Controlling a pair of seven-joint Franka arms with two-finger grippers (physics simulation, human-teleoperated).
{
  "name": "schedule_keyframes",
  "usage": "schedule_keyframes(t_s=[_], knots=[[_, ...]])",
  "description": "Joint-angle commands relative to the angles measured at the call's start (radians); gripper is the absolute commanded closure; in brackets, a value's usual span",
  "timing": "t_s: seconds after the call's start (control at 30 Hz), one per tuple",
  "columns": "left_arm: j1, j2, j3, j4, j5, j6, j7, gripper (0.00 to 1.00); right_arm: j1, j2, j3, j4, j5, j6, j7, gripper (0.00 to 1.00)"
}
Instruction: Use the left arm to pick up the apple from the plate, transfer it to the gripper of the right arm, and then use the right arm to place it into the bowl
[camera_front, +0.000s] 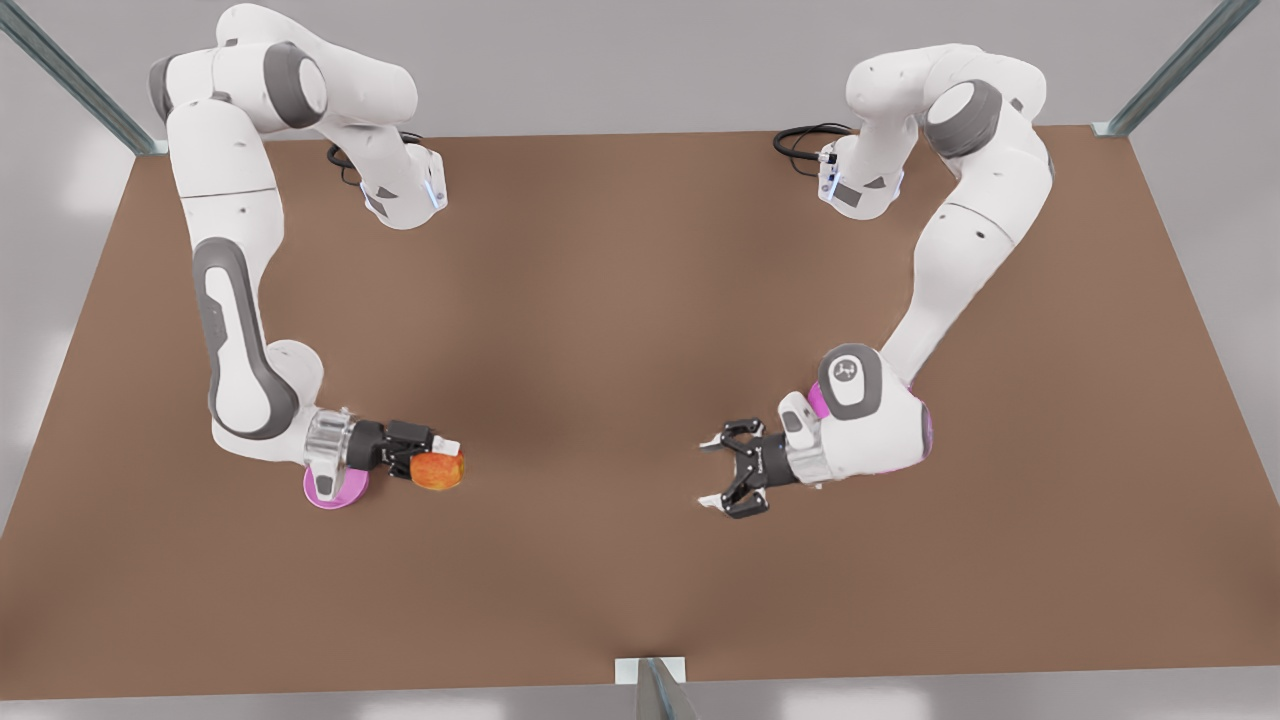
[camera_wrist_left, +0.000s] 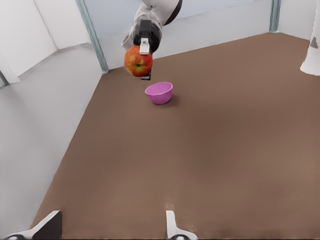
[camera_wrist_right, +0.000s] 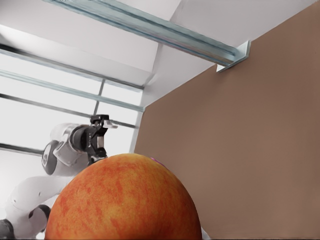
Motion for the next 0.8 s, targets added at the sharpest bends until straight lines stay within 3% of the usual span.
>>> schedule_keyframes(t_s=[0.0, 0.07, 0.17, 0.2, 0.23, 0.27, 0.33, 0.47, 0.77], knots=[[0.051, -0.090, -0.001, 0.018, 0.450, -0.570, -1.178, 0.00, -0.044, -0.002, 0.002, 0.000, -0.162, -0.055, -0.065, 0.35], [0.054, -0.184, 0.000, 0.118, 0.622, -0.883, -1.358, 0.00, -0.081, -0.002, 0.000, 0.008, -0.262, -0.052, -0.071, 0.35], [0.094, -0.371, 0.029, 0.122, 0.740, -0.938, -1.549, 0.00, -0.136, -0.009, -0.009, 0.020, -0.412, -0.043, -0.071, 0.35], [-0.025, -0.487, 0.228, 0.107, 0.711, -0.925, -1.582, 0.00, -0.147, -0.009, -0.009, 0.026, -0.449, -0.043, -0.071, 0.35], [-0.223, -0.599, 0.556, 0.067, 0.523, -0.914, -1.594, 0.00, -0.154, -0.009, -0.009, 0.036, -0.494, -0.040, -0.071, 0.35], [-0.308, -0.668, 0.693, 0.037, 0.464, -0.900, -1.606, 0.00, -0.156, -0.008, -0.014, 0.043, -0.507, -0.022, -0.068, 0.35], [-0.339, -0.764, 0.775, -0.109, 0.429, -0.759, -1.653, 0.00, -0.177, 0.000, -0.027, 0.072, -0.584, -0.006, -0.069, 0.35], [-0.330, -0.681, 0.772, -0.037, 0.430, -0.770, -1.654, 0.00, -0.179, 0.021, -0.029, 0.079, -0.698, 0.091, -0.069, 0.35], [-0.327, -0.672, 0.773, -0.037, 0.430, -0.760, -1.729, 0.00, -0.171, 0.058, -0.023, 0.114, -0.912, 0.204, -0.071, 0.35]])
